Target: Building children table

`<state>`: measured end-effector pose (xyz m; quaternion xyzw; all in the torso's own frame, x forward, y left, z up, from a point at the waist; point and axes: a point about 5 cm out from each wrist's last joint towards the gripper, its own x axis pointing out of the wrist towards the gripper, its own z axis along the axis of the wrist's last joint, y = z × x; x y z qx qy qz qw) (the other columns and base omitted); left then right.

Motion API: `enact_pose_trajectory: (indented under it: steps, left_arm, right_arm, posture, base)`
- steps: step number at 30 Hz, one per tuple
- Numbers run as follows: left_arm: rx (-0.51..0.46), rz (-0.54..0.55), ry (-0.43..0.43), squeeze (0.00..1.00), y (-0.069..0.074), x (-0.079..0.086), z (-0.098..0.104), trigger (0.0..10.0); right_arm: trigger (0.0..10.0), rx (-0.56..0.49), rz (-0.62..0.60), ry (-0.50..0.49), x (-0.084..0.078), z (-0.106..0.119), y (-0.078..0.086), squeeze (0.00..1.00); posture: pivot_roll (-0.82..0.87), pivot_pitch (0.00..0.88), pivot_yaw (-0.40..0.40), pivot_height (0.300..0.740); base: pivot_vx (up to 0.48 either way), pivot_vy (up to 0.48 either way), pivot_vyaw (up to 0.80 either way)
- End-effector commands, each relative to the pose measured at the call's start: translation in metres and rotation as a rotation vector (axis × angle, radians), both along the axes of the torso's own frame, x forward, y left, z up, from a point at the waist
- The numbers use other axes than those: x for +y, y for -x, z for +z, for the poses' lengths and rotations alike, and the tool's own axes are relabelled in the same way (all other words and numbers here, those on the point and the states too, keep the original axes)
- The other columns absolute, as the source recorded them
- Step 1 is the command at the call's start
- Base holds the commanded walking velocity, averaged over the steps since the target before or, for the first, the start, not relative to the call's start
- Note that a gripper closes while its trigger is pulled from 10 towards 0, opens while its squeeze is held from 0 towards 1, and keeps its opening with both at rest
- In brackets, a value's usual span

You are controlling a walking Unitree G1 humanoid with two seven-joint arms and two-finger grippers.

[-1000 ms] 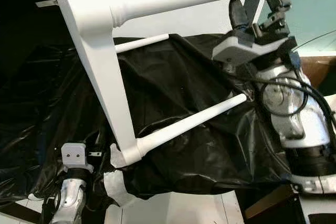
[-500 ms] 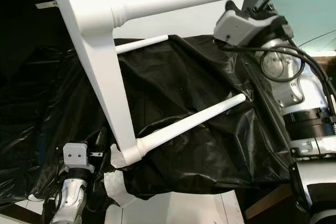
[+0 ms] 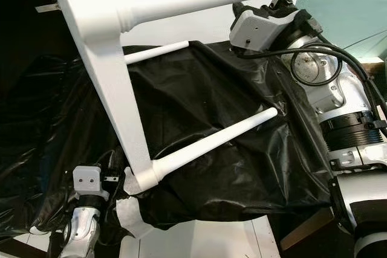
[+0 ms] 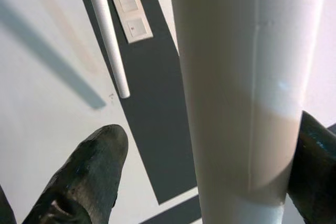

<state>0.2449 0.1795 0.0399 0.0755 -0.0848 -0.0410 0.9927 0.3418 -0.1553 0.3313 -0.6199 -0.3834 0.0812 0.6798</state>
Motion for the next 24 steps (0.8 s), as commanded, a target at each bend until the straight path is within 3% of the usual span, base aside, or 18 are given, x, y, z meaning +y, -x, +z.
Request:
enact_pose_trajectory:
  steps: [1,5,8,9,11,12,13,14,16,17,19,20,21,24]
  left_arm:
    - [0.114,0.051,0.025,0.0,0.012,-0.005,-0.023,10.0]
    - [0.117,0.042,0.025,0.0,0.011,-0.007,-0.023,10.0]
    - [0.118,0.04,0.025,0.0,0.011,-0.007,-0.023,10.0]
    - [0.117,0.04,0.025,0.0,0.011,-0.008,-0.023,10.0]
    - [0.117,0.04,0.025,0.0,0.011,-0.008,-0.023,10.0]
    - [0.117,0.036,0.022,0.0,0.011,-0.008,-0.023,10.0]
    - [0.117,0.036,0.022,0.0,0.011,-0.008,-0.023,10.0]
    - [0.117,0.03,0.019,0.0,0.011,-0.008,-0.023,10.0]
    - [0.119,0.024,0.015,0.0,0.011,-0.009,-0.023,10.0]
    - [0.121,0.02,0.013,0.0,0.011,-0.009,-0.024,10.0]
    - [0.121,0.017,0.011,0.0,0.011,-0.009,-0.024,10.0]
    - [0.119,0.016,0.011,0.0,0.01,-0.01,-0.023,10.0]
    - [0.117,0.015,0.01,0.0,0.009,-0.01,-0.023,10.0]
    - [0.115,0.015,0.01,0.0,0.009,-0.01,-0.022,10.0]
  right_arm:
    - [10.0,0.067,0.05,0.078,0.011,-0.013,-0.002,0.0]
    - [10.0,0.073,0.055,0.068,0.009,-0.012,-0.002,0.0]
    - [10.0,0.089,0.033,0.002,0.004,-0.015,-0.003,0.0]
    - [9.4,0.099,0.02,-0.02,0.001,-0.018,-0.003,0.0]
    - [9.4,0.099,0.02,-0.02,0.001,-0.018,-0.003,0.0]
    - [0.2,0.114,0.007,-0.043,-0.002,-0.023,-0.004,0.0]
    - [0.2,0.114,0.007,-0.043,-0.002,-0.023,-0.004,0.0]
    - [10.0,0.129,0.001,-0.051,-0.002,-0.027,-0.004,0.0]
    - [10.0,0.136,0.005,-0.049,-0.001,-0.03,-0.004,0.05]
    - [10.0,0.132,0.015,-0.043,0.002,-0.028,-0.003,0.37]
    - [10.0,0.119,0.027,-0.035,0.004,-0.024,-0.002,0.38]
    - [10.0,0.104,0.039,-0.028,0.007,-0.021,-0.001,0.33]
    - [10.0,0.093,0.05,-0.025,0.01,-0.018,-0.001,0.03]
    - [10.0,0.089,0.057,-0.023,0.011,-0.017,0.0,0.03]
  posture:
    - [0.06,0.0,-0.031,0.74]
    - [0.05,0.0,-0.03,0.74]
    - [0.05,0.0,-0.032,0.74]
    - [0.06,0.0,-0.031,0.74]
    - [0.06,0.0,-0.031,0.74]
    - [0.06,0.0,-0.028,0.74]
    - [0.06,0.0,-0.028,0.74]
    - [0.05,0.0,-0.024,0.74]
    - [0.04,0.0,-0.022,0.74]
    - [0.04,0.0,-0.021,0.74]
    - [0.04,0.0,-0.02,0.74]
    - [0.05,0.0,-0.022,0.74]
    - [0.05,0.0,-0.023,0.74]
    - [0.05,0.0,-0.024,0.74]
  base:
    - [0.0,0.0,0.0]
    - [0.0,0.0,0.0]
    - [0.0,0.0,0.0]
    - [0.0,0.0,0.0]
    - [0.0,0.0,0.0]
    - [0.0,0.0,0.0]
    - [0.0,0.0,0.0]
    - [0.0,0.0,0.0]
    - [0.0,0.0,0.0]
    - [0.0,0.0,0.0]
    - [0.0,0.0,0.0]
    - [0.0,0.0,0.0]
    - [0.0,0.0,0.0]
    - [0.0,0.0,0.0]
